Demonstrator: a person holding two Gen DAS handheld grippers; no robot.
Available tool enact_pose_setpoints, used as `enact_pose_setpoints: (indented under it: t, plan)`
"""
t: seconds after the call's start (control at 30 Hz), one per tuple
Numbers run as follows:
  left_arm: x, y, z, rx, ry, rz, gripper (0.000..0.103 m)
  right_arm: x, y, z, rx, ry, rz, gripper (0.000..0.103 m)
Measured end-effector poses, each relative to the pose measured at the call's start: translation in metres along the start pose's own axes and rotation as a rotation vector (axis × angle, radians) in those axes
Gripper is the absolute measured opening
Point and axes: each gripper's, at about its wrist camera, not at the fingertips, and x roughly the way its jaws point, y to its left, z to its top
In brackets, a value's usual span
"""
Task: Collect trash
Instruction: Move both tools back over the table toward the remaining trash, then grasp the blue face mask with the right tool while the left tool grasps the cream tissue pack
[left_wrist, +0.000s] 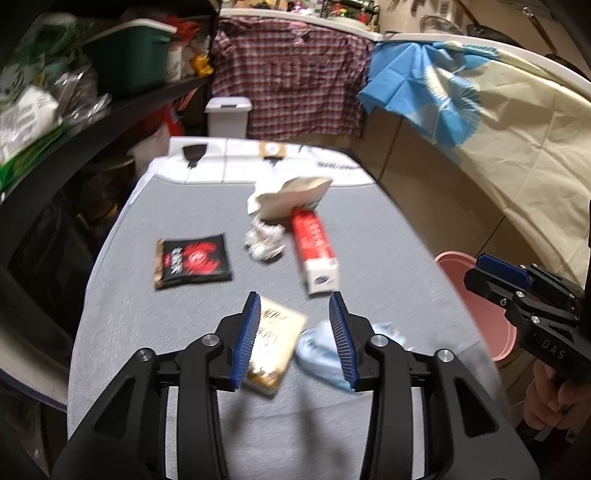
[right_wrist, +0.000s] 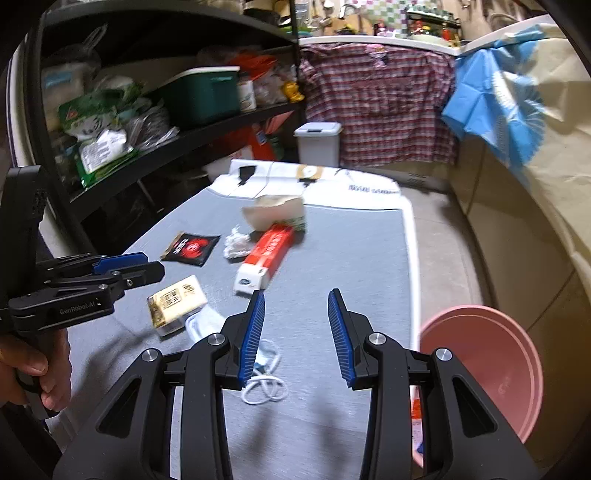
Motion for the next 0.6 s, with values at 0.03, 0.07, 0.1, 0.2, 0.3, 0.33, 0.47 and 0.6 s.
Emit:
enact_pose_setpoints:
  t: [0.03, 0.07, 0.1, 0.2, 0.3, 0.33, 0.47, 0.6]
  plan:
    - [0.002, 0.003, -0.002, -0.004, 0.010, 0.005, 0.047, 0.005, 0.003, -0.001, -0.004, 0.008, 0.008, 0.037]
    - [0.005, 0.007, -0.005, -0.007, 0.022, 0.013, 0.050, 0.010, 0.006, -0.002, -0.006, 0.018, 0.014, 0.037]
    - [0.007, 0.010, -0.008, -0.008, 0.030, 0.017, 0.051, 0.014, 0.008, -0.004, -0.008, 0.026, 0.019, 0.037]
    - [0.015, 0.016, -0.013, -0.014, 0.064, 0.026, 0.060, 0.027, 0.017, -0.007, -0.023, 0.060, 0.047, 0.037]
    - [0.020, 0.018, -0.017, -0.013, 0.084, 0.028, 0.063, 0.039, 0.024, -0.012, -0.047, 0.091, 0.062, 0.037]
    - [0.023, 0.019, -0.018, -0.016, 0.095, 0.027, 0.064, 0.043, 0.027, -0.013, -0.052, 0.101, 0.067, 0.039]
    - [0.031, 0.023, -0.022, -0.024, 0.124, 0.024, 0.066, 0.057, 0.032, -0.018, -0.060, 0.148, 0.098, 0.045]
    - [0.042, 0.027, -0.027, -0.025, 0.160, 0.019, 0.066, 0.069, 0.032, -0.020, -0.059, 0.192, 0.128, 0.050]
